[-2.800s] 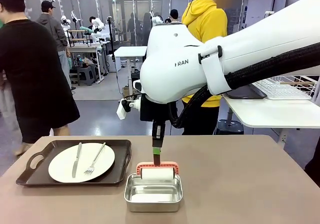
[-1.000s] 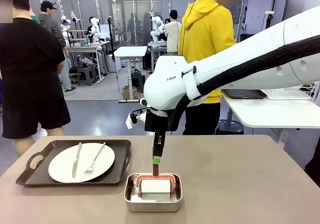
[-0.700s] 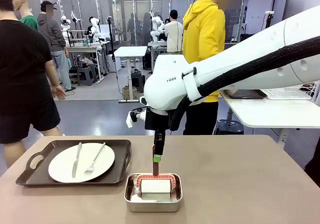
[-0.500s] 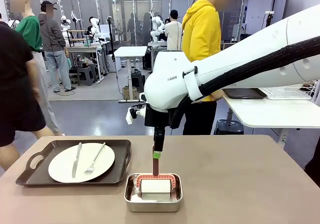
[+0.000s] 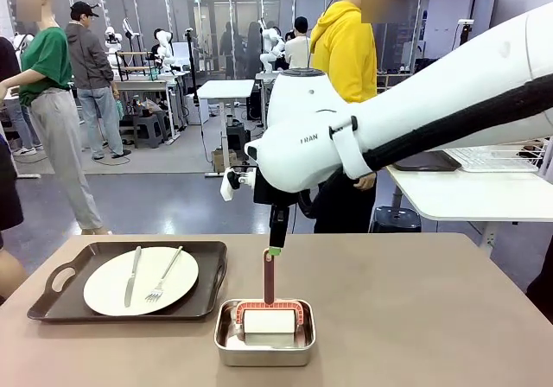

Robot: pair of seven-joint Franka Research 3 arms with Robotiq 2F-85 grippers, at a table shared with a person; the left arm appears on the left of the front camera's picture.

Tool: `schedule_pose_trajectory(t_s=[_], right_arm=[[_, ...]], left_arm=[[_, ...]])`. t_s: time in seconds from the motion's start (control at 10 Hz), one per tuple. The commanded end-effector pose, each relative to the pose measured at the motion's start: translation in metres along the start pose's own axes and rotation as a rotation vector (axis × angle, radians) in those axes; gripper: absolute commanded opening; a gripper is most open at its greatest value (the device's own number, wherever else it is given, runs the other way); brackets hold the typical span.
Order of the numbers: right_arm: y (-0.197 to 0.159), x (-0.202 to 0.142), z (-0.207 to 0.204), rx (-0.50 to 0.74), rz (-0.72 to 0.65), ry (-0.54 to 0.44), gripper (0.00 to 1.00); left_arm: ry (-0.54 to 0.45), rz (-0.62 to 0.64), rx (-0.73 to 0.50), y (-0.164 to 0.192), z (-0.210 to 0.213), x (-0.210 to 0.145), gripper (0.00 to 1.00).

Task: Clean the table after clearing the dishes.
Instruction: Place the Lint Roller back on top of the Airtight Container, then when the right (or left) Handle tray is removed, use the right hand (or left hand) to clean the right (or left) side of the table with the Lint Roller.

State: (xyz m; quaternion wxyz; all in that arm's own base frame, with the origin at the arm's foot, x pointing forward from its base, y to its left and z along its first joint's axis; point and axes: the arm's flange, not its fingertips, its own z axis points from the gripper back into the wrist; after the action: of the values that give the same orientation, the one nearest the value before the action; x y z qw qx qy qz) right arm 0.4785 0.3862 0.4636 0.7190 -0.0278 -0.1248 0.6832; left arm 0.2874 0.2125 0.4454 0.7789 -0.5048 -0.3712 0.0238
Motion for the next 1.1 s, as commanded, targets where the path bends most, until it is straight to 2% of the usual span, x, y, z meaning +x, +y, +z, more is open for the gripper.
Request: schedule_pose_trajectory(t_s=[0.0, 0.2, 0.3, 0.4, 1.0], right_arm=[[0.02, -0.011, -0.002, -0.077, -0.026, 0.014, 1.0], [0.024, -0.021, 0.002, -0.056, -0.026, 0.016, 1.0], [0.02, -0.028, -0.004, 0.007, -0.038, 0.037, 1.0], [0.015, -0.011, 0.002, -0.044, -0.007, 0.016, 1.0], [0.015, -0.011, 0.002, -0.044, -0.007, 0.016, 1.0]], left_arm=[[-0.008, -0.011, -0.018, 0.0, 0.003, 0.003, 1.0], [-0.008, -0.011, -0.018, 0.0, 0.003, 0.003, 1.0], [-0.008, -0.011, -0.018, 0.0, 0.003, 0.003, 1.0], [-0.008, -0.011, -0.018, 0.0, 0.003, 0.003, 1.0], [-0.008, -0.011, -0.018, 0.0, 0.003, 0.003, 1.0]])
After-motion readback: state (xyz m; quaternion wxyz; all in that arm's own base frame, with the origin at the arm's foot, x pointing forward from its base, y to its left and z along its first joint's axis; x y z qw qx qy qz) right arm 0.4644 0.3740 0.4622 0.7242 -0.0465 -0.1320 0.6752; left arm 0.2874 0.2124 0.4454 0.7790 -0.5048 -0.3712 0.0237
